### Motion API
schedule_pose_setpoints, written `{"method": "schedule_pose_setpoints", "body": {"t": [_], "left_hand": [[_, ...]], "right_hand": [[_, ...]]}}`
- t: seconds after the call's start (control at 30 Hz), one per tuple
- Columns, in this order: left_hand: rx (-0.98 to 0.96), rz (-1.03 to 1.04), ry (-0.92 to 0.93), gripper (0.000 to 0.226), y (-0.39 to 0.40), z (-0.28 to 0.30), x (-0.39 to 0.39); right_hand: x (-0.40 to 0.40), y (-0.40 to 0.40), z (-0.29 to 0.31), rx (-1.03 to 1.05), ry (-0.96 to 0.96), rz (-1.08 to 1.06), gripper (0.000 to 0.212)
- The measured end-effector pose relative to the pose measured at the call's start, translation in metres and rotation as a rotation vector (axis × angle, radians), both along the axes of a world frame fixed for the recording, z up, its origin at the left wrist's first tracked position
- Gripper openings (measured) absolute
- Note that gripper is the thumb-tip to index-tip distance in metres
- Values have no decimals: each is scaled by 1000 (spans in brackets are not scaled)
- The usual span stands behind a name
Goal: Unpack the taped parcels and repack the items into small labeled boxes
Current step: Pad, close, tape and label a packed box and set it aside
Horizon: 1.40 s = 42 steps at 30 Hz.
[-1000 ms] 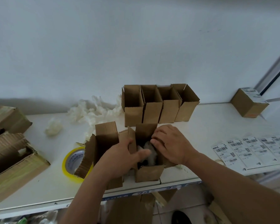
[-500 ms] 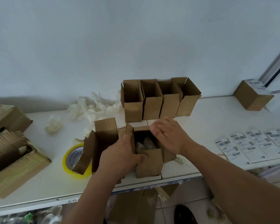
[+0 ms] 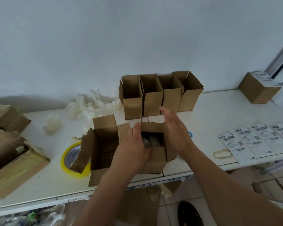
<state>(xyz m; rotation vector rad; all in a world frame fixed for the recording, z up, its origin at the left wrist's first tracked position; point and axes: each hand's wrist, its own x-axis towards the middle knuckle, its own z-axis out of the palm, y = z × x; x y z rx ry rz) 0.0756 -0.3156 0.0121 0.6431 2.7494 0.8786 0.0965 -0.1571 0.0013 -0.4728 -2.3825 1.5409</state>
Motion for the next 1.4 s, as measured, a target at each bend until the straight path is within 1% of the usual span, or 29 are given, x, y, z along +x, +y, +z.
{"method": "schedule_pose_setpoints", "body": {"t": [0.07,0.13,0.23,0.3,0.4,0.5,0.57,0.63,0.73,0.77,0.87,1.0,1.07,1.13,1.2,1.23,1.33,1.4], "left_hand": [[57,5,-85,70,3,2,1],[81,-9,-135,67,6,2,2],[84,-31,-164,69,8,-3,6],[92,-31,-156,72,10,-7,9],[129,-10,-125,72,12,-13,14],[112,-14,-80,71,12,-21,19],[124,-30,-149,74,14,-24,20],[170,-14,-294,71,16,-21,20],[331,30,-437,43,19,-16,21],[376,62,-463,38,19,-16,21],[478,180,-530,37,19,-21,20],[528,248,-516,29,18,-28,15],[529,271,-494,32,20,-29,14],[517,301,-474,42,23,-31,13],[501,337,-497,52,26,-34,13],[495,346,-521,54,27,-36,13],[547,352,-629,54,27,-41,14],[586,354,-673,48,27,-41,15]], "right_hand": [[2,-7,0,-338,96,-206,50],[6,-9,-3,-619,89,-345,51],[18,-14,-10,-835,45,-378,48],[24,-18,-16,-880,44,-354,40],[26,-22,-19,-838,25,-320,33],[28,-20,-25,-671,-24,-264,39],[29,-18,-25,-648,-15,-241,39],[31,-17,-22,-643,-34,-197,38],[30,-17,-21,-577,-52,-154,37],[29,-18,-21,-557,-61,-156,38],[26,-20,-24,-504,-133,-151,39],[24,-22,-25,-420,-195,-155,42],[23,-21,-27,-413,-201,-160,44],[21,-21,-30,-397,-211,-167,48],[20,-21,-33,-362,-231,-163,52],[19,-20,-35,-339,-238,-155,53],[19,-19,-36,-290,-257,-119,54],[20,-18,-36,-319,-240,-101,53]]}}
